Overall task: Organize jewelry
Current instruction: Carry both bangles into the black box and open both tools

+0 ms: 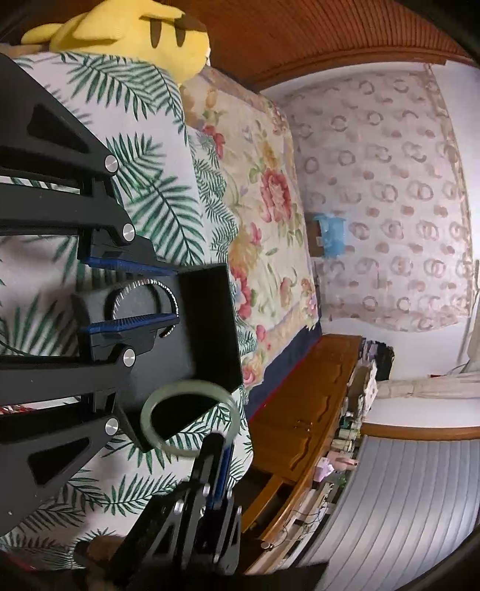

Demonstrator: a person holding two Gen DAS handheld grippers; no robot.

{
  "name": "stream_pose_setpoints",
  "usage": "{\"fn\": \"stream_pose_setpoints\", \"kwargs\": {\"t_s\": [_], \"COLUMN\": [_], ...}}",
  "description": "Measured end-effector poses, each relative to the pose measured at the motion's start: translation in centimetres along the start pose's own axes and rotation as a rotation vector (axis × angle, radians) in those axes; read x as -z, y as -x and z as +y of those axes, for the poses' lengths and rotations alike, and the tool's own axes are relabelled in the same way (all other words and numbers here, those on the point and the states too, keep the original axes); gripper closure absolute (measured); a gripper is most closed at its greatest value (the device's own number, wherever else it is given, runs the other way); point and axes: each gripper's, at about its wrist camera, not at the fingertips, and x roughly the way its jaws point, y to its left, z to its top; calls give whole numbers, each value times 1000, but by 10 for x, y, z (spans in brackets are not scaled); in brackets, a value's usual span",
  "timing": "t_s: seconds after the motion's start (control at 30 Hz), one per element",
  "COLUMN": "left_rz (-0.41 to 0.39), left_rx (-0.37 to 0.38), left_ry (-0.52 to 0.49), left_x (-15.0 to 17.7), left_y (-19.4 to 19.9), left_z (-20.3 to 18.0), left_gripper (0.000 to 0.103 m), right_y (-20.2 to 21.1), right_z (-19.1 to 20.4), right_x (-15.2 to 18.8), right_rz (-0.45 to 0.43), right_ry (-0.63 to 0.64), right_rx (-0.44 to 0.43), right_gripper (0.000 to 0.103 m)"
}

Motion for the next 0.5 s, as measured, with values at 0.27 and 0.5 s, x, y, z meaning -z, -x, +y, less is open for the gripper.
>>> {"fn": "stream_pose_setpoints", "kwargs": {"t_s": [0.27,0.5], "left_rz": [-30,-32], "left_rx": [-20,-9], "left_ry": [6,10], "left_x": [16,30], "left_y": [34,47], "left_z": [18,21], "left_gripper": [73,73], "right_y": [-32,-52], "right_z": [18,28], "right_x": [-8,-8], "right_rz": [63,130], "right_ry": [60,96], "right_rx": [-11,-6], "right_gripper": [94,94]}}
